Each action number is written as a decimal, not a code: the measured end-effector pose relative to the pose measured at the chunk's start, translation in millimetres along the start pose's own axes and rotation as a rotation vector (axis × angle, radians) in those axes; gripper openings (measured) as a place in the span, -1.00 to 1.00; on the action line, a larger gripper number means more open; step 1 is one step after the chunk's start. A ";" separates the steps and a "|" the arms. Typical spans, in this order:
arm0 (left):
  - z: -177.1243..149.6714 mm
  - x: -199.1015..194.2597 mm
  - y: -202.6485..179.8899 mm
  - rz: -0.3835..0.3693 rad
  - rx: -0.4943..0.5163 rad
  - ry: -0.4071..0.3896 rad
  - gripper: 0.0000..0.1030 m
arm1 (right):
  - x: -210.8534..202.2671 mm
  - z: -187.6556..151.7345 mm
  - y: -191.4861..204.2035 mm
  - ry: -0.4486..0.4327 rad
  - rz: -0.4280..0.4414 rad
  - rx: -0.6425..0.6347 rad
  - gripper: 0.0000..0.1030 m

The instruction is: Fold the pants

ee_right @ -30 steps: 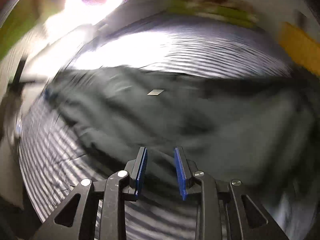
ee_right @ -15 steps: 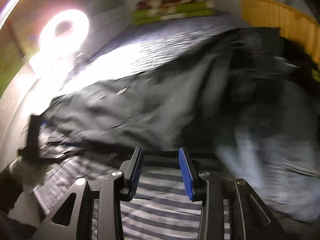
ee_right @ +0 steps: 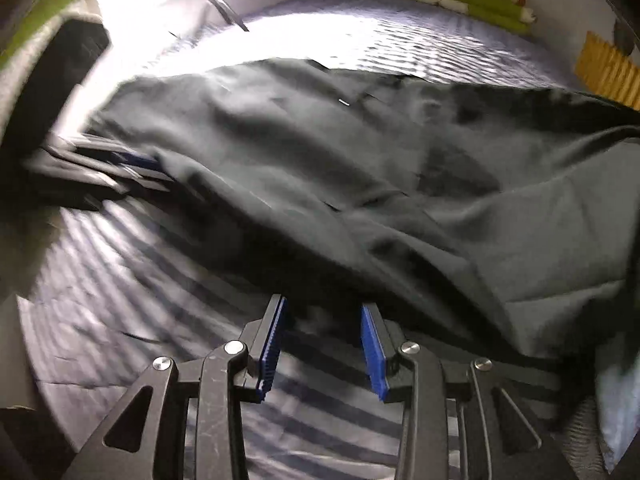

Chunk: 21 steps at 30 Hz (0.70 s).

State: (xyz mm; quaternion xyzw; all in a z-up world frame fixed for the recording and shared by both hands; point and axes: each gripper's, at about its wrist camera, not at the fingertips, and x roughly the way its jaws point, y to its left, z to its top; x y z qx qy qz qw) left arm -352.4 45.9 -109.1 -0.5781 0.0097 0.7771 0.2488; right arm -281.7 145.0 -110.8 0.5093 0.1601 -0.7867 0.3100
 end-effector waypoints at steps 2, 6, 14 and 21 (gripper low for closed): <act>2.0 6.0 -4.9 -0.003 -0.010 -0.004 -0.18 | 8.4 -4.9 -10.3 0.021 0.001 0.054 -0.68; 4.5 8.7 -10.3 -0.024 -0.018 -0.017 -0.18 | -4.7 -9.1 -17.9 -0.056 0.079 0.130 -0.96; -2.9 41.1 -49.0 -0.178 -0.011 0.027 0.05 | -34.0 -23.9 -27.7 -0.171 0.168 0.228 -0.97; 13.8 53.6 -83.5 -0.270 -0.026 0.008 -0.06 | -30.4 -31.6 -19.0 -0.162 0.179 0.221 -0.96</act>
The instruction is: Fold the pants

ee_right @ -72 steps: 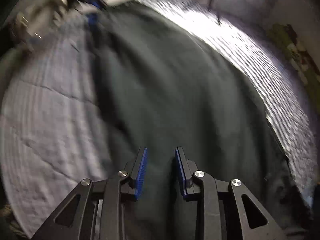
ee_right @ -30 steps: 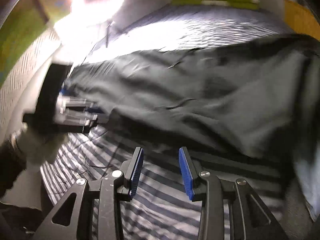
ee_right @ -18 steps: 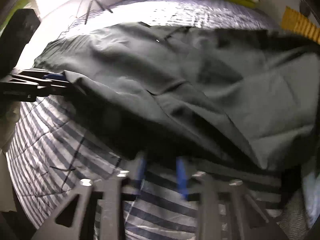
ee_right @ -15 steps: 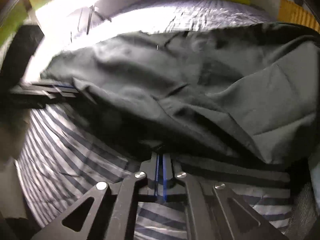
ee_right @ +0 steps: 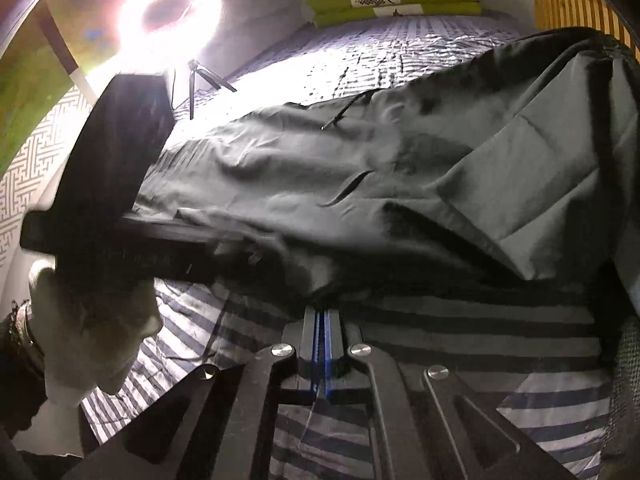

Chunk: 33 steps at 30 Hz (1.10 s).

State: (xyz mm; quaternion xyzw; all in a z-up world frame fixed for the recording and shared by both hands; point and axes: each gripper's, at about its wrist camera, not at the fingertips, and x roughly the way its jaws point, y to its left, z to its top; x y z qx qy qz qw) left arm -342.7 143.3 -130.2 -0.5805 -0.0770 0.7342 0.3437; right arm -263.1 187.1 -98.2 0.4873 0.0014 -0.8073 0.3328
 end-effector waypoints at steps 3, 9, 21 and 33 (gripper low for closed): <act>0.2 3.8 -16.6 -0.017 0.054 0.008 -0.19 | -14.1 -7.2 -5.8 0.007 0.008 -0.013 -0.91; -7.5 13.2 -24.4 -0.036 0.078 0.028 -0.16 | -116.6 -9.2 -84.0 -0.226 -0.230 0.168 -0.25; -23.5 8.9 -31.9 -0.027 0.120 0.030 -0.13 | -125.7 39.5 -229.3 -0.328 -0.012 0.704 0.03; -27.4 14.7 -33.8 -0.035 0.089 0.018 -0.12 | -136.0 40.6 -228.0 -0.381 0.121 0.778 0.07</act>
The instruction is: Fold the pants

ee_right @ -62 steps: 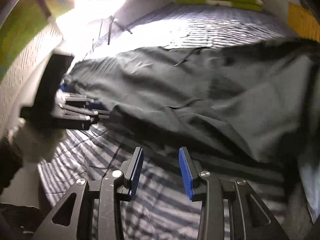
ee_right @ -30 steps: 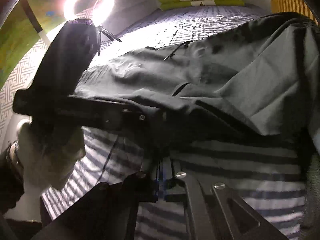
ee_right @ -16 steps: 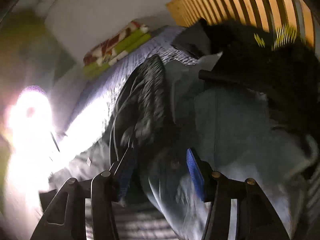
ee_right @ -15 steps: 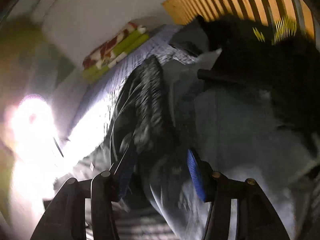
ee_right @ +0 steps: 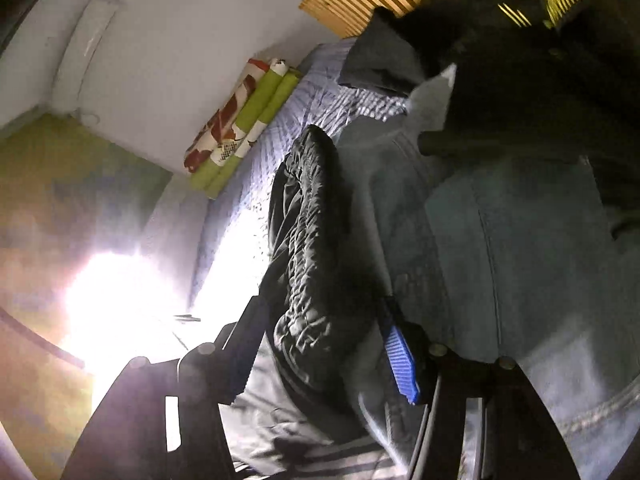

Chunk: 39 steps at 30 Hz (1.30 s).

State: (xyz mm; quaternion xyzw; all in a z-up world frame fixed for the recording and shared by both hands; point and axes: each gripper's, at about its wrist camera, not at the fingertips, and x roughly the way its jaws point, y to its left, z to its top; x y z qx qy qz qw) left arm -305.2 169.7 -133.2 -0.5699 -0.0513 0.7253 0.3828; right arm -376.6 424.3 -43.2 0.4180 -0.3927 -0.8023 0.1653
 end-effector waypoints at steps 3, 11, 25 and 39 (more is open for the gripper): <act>-7.2 -2.7 2.5 -0.018 -0.012 0.010 -0.11 | -1.7 2.1 -0.8 -0.006 0.007 0.019 0.10; -4.7 -6.1 0.9 -0.024 0.006 0.005 -0.08 | 9.5 5.7 4.6 -0.007 -0.031 0.032 0.27; -25.6 -7.1 -25.2 0.102 0.226 0.120 -0.17 | 19.6 34.3 101.5 -0.099 -0.439 -0.528 -0.72; 2.0 43.9 -70.5 0.416 0.433 0.057 -0.63 | 32.7 53.4 66.9 -0.041 -0.429 -0.403 -0.72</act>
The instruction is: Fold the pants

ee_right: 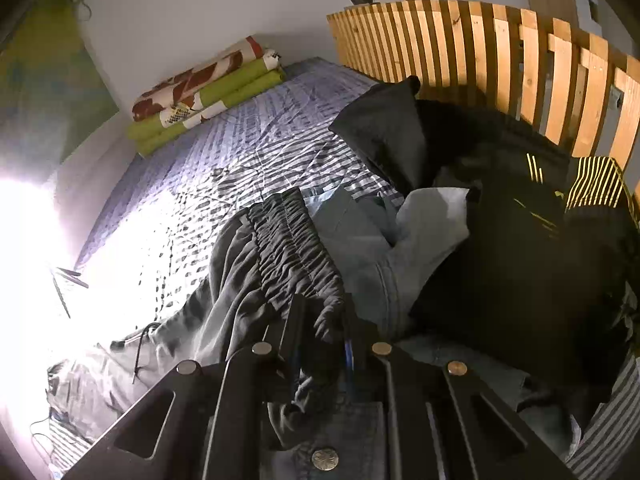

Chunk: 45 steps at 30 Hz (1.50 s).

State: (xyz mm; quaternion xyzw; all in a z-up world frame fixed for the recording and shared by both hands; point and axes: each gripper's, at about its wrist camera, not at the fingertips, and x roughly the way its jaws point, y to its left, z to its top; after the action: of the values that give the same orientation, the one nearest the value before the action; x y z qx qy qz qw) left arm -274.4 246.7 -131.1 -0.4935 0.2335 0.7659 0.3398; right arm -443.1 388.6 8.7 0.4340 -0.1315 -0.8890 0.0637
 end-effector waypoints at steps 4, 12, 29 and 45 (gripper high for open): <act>0.5 -23.2 20.4 -0.093 -0.054 0.004 -0.91 | -5.6 3.8 5.1 0.004 0.024 -0.001 -0.73; -13.2 -14.8 10.4 -0.165 0.047 0.044 -0.61 | -13.1 -2.3 -16.7 -0.047 -0.097 -0.034 -0.77; -95.2 -67.8 171.1 -0.024 -0.285 -0.051 0.17 | -19.4 -31.4 147.4 0.058 0.045 -0.542 -0.31; -126.9 -39.2 205.9 -0.024 -0.301 -0.014 0.21 | 151.4 -13.3 156.0 0.267 -0.161 -0.471 -0.51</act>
State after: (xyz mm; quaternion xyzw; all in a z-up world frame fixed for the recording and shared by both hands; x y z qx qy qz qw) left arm -342.2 11.5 -141.9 -0.5363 0.1078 0.7914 0.2727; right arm -525.8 202.4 -68.3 0.5294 0.1230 -0.8323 0.1086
